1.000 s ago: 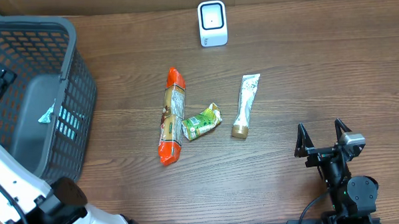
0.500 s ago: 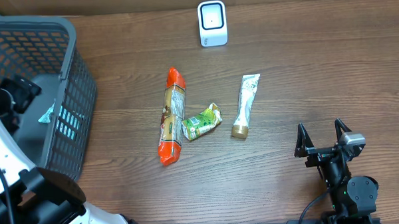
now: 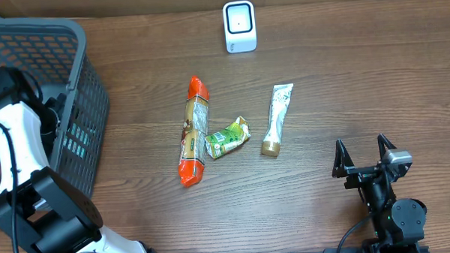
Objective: Scan the item barcode
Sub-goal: 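Reach into the basket and grasp the mint-green packet with the left gripper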
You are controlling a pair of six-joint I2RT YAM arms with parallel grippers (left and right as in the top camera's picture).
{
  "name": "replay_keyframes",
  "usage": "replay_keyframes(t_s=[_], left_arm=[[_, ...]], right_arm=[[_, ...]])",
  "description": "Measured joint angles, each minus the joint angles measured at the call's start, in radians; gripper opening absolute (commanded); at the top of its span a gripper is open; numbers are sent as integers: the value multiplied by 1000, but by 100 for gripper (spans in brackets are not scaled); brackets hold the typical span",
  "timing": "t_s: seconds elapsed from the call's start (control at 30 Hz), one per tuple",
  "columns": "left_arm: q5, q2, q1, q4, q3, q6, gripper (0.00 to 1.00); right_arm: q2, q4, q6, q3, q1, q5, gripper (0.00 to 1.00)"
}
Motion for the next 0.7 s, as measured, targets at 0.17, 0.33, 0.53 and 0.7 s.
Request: replay_keyframes(t_s=[0.17, 0.33, 0.53, 0.7], left_arm=[[-26, 0, 0, 56, -35, -35, 99], [-33, 0, -1, 120, -66, -53, 100], [-34, 0, -1, 196, -137, -65, 99], [-33, 0, 0, 269, -195, -68, 99]], right_arm=[[0, 0, 0, 0, 0, 0, 100], [0, -1, 0, 0, 0, 0, 100], [0, 0, 0, 0, 0, 0, 100], [0, -1, 0, 0, 0, 0, 100]])
